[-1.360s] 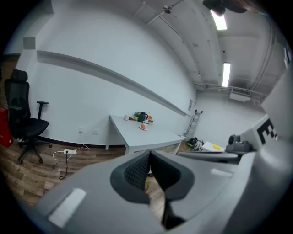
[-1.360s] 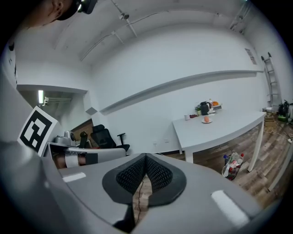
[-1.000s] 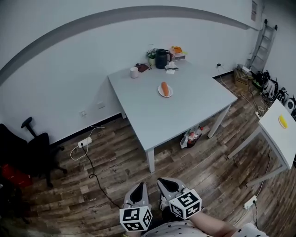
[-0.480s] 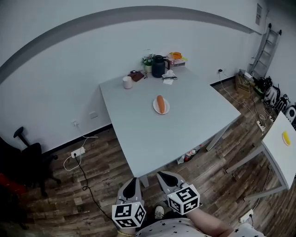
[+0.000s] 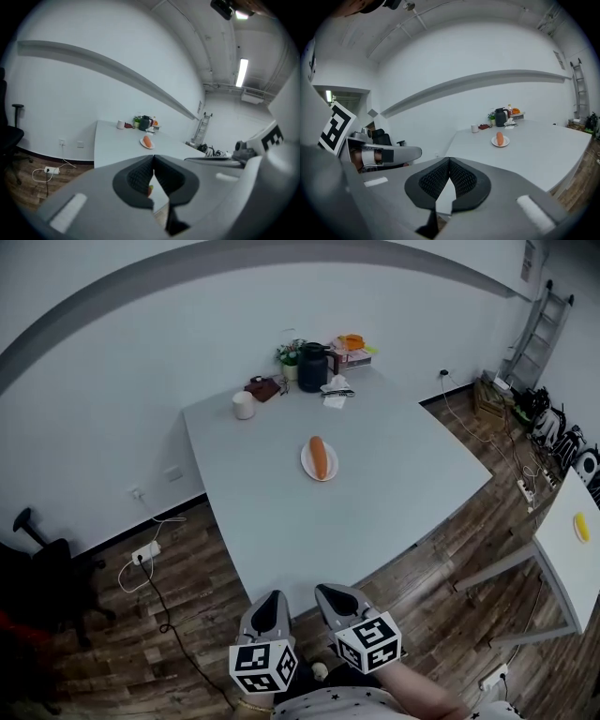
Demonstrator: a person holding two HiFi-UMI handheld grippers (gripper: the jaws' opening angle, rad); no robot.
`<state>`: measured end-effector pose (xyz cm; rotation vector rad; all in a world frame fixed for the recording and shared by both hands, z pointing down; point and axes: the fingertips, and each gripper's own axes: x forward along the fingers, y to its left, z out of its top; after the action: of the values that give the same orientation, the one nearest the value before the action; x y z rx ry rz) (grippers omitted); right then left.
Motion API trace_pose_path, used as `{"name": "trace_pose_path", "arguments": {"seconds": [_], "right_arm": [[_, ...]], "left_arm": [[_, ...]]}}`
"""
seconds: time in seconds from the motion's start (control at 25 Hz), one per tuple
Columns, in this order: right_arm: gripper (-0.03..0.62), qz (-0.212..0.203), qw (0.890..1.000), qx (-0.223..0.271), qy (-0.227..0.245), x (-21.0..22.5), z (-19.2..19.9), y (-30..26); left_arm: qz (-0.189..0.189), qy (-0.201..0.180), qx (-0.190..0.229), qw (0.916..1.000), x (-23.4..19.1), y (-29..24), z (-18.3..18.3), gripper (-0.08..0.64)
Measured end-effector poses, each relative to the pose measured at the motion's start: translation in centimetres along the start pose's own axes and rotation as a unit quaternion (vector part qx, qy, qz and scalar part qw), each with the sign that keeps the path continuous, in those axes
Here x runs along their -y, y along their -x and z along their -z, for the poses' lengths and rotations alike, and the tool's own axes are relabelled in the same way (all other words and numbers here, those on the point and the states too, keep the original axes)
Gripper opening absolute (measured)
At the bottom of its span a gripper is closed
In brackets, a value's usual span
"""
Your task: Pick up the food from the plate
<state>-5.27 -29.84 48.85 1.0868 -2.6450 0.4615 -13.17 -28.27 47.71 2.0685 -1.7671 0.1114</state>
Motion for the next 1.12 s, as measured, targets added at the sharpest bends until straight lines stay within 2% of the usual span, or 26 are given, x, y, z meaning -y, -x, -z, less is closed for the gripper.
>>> {"name": "trace_pose_path", "arguments": {"seconds": [0.28, 0.52, 0.6, 0.76, 0.96, 1.12], "right_arm": [[0.000, 0.046, 0.999, -0.012, -0.013, 6.2, -2.3, -6.9], [0.006, 0.092, 0.994, -0.053, -0.025, 12.7, -3.8, -14.2], [0.076, 0.096, 0.992, -0.076, -0.031, 14.7, -4.1, -17.0], [0.162, 0.128, 0.985, -0.115, -0.035, 20.3, -4.7, -22.8], [0.207, 0.189, 0.971, -0.140, -0.052, 28.6, -6.4, -28.6], [0.245, 0.223, 0.954, -0.188, -0.069, 33.3, -5.6, -32.7]], "left_arm": [[0.037, -0.021, -0.024, 0.9988, -2.6, -8.5, -2.3, 0.008], [0.078, -0.056, -0.041, 0.9945, -5.0, -15.6, -5.1, 0.008], [0.090, -0.054, -0.053, 0.9930, -6.1, -17.7, -5.6, 0.008], [0.111, -0.050, -0.074, 0.9898, -7.7, -21.9, -5.8, 0.008], [0.128, -0.045, -0.090, 0.9867, -8.6, -25.6, -5.4, 0.008], [0.127, -0.043, -0.110, 0.9849, -9.4, -28.2, -4.9, 0.008]]}}
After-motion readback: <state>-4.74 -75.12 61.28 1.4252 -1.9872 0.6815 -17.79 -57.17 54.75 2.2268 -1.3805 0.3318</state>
